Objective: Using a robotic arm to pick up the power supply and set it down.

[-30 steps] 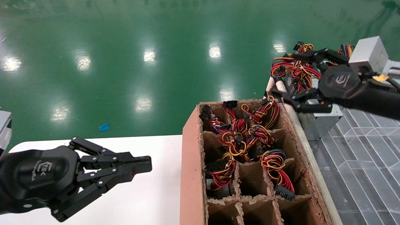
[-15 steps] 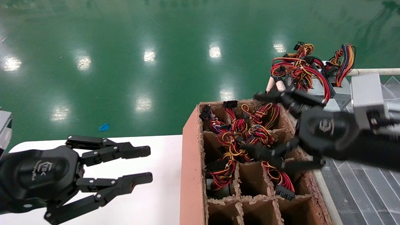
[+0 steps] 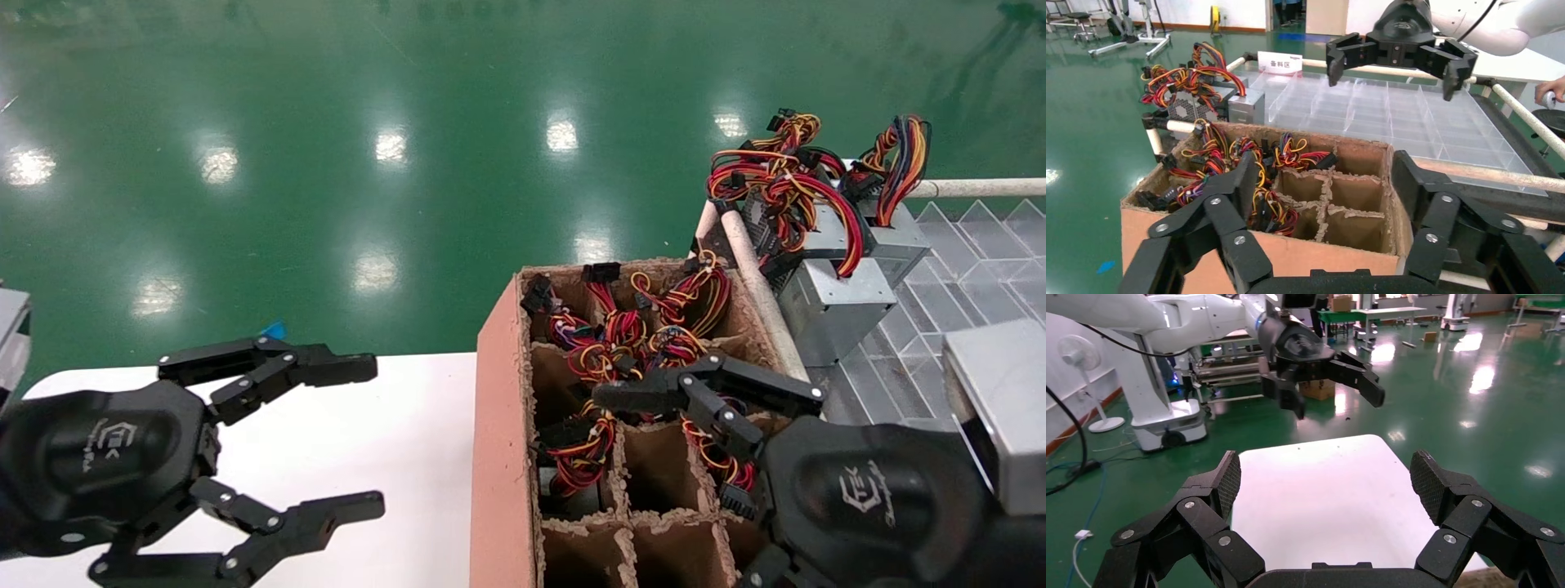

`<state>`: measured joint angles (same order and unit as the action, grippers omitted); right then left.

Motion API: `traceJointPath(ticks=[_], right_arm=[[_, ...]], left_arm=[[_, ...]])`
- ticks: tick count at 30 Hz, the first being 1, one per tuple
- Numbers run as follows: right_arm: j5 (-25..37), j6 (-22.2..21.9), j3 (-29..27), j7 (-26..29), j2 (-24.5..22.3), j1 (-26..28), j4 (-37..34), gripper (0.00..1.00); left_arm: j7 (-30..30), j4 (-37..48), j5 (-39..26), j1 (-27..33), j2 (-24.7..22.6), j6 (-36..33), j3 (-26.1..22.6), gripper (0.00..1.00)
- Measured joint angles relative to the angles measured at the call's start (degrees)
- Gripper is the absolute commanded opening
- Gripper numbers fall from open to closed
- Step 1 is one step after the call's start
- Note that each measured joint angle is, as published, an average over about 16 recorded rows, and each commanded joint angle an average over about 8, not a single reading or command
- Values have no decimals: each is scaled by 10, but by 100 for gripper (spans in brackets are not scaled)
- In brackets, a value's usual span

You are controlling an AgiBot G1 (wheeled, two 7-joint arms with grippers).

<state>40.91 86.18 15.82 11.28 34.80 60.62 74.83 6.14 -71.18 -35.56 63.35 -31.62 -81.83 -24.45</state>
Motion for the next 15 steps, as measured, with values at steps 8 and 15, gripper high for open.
traceJointPath(ticks=[8, 15], right_arm=[[1, -1, 0, -2, 0, 1, -2, 100], [4, -2, 0, -3, 1, 4, -6, 100]], left_arm=[[0, 0, 0, 0, 0, 0, 0, 100], [0, 0, 0, 0, 0, 0, 0, 100]])
